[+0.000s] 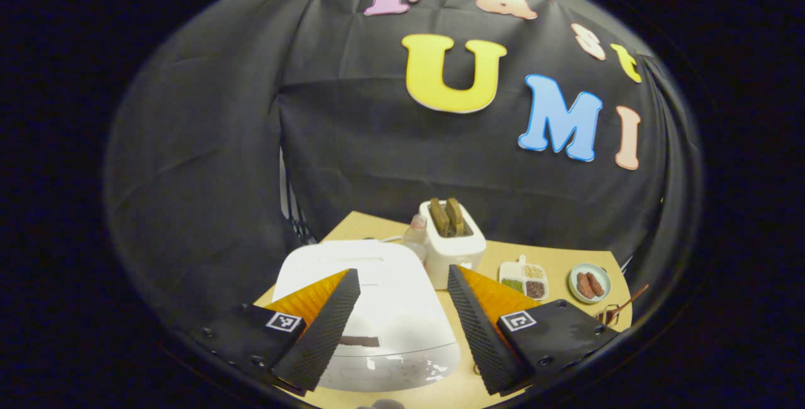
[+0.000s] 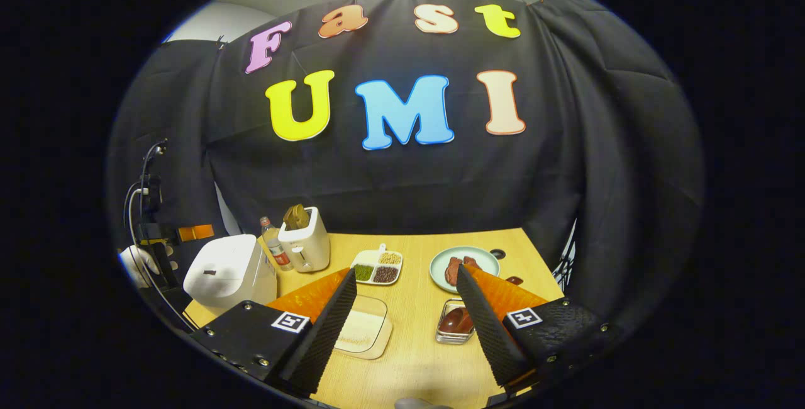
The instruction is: Close the left gripper, press the button to open the rice cooker; take a wooden spoon from the chopstick holder with the right hand, scoop a spoonful of rice and pour it into the rice cooker, then put the wooden spoon back into the chopstick holder.
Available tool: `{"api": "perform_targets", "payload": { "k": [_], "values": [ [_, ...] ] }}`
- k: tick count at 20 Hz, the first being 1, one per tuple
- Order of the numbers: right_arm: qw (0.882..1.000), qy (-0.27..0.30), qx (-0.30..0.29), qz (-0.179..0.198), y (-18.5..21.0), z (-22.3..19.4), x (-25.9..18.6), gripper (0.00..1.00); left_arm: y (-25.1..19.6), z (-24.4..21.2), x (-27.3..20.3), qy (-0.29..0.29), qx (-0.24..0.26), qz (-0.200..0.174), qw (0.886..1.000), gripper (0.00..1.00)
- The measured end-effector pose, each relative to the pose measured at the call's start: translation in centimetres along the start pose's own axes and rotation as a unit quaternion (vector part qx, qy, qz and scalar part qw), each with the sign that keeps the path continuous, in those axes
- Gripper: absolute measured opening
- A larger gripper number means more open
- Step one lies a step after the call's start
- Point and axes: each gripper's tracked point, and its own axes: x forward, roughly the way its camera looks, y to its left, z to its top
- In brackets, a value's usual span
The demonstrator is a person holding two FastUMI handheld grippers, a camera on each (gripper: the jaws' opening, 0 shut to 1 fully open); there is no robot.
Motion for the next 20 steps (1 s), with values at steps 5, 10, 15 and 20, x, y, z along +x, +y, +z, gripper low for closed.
{"api": "perform_targets", "payload": {
  "k": [5, 10, 15, 20],
  "values": [
    [0.998, -0.060, 0.011, -0.018, -0.9, 4.8, -0.9, 0.98, -7.6, 7.4, -7.5, -0.123, 0.048, -0.055, 0.990, 0.96],
    [0.994, -0.100, 0.028, -0.042, -2.7, 7.9, -2.1, 0.98, -12.8, 10.2, -12.6, -0.193, 0.036, -0.093, 0.976, 0.95],
    [0.991, -0.122, 0.042, -0.047, -3.7, 9.2, -3.8, 0.98, -15.8, 9.2, -15.8, -0.201, 0.022, -0.118, 0.972, 0.95],
    [0.990, -0.129, 0.038, -0.040, -4.0, 9.6, -5.2, 0.98, -15.6, 8.4, -16.9, -0.200, 0.040, -0.080, 0.976, 0.95]
  ]
}}
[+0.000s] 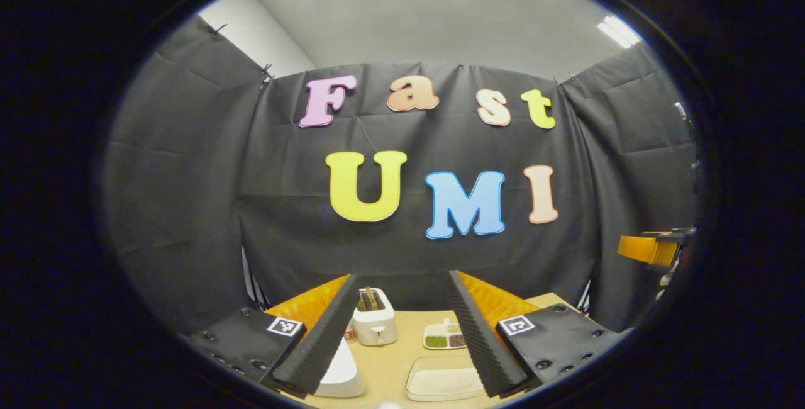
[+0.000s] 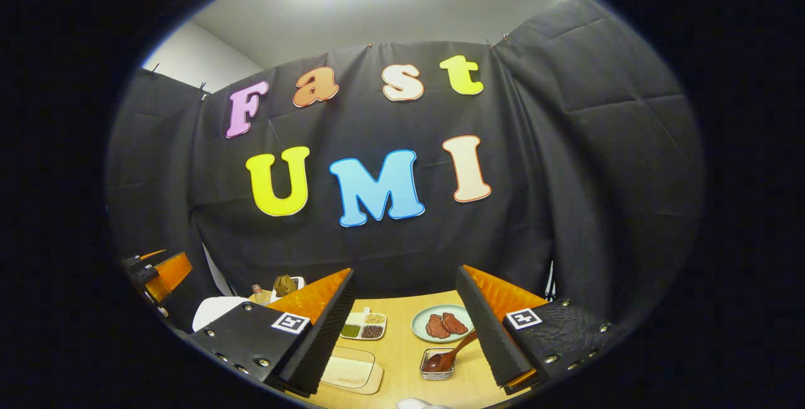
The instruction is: Close the left gripper, press the button to open the rice cooker; take a wooden spoon from the chopstick holder with the right hand, scoop a spoonful of rice and pour it into the rice cooker, then put the wooden spoon back into the chopstick holder.
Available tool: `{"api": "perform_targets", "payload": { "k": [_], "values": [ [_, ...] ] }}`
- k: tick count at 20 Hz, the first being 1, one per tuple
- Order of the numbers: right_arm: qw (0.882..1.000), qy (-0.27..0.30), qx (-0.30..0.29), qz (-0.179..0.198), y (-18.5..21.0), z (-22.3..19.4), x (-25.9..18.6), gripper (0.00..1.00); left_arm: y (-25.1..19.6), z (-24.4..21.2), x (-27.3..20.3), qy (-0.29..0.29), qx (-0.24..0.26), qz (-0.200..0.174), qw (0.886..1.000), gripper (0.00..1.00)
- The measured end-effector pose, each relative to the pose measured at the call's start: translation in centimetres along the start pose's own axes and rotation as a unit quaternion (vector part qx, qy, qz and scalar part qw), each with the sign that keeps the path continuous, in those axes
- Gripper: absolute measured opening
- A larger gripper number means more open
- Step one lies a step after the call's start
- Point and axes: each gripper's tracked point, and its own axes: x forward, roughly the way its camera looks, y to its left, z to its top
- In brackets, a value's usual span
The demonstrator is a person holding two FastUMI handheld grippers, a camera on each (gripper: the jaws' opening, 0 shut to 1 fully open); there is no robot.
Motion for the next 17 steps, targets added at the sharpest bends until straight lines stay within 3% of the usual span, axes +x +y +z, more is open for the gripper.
{"api": "perform_targets", "payload": {
  "k": [7, 17],
  "values": [
    [1.000, 0.000, -0.010, 0.016, -0.5, 0.6, -1.6, 0.98, -0.3, 0.1, -1.8, 0.005, -0.027, 0.020, 0.999, 0.95],
    [0.999, -0.001, -0.017, 0.037, -1.6, 1.3, -2.8, 0.98, -2.3, 1.2, -4.4, -0.001, -0.019, 0.037, 0.999, 0.95]
  ]
}}
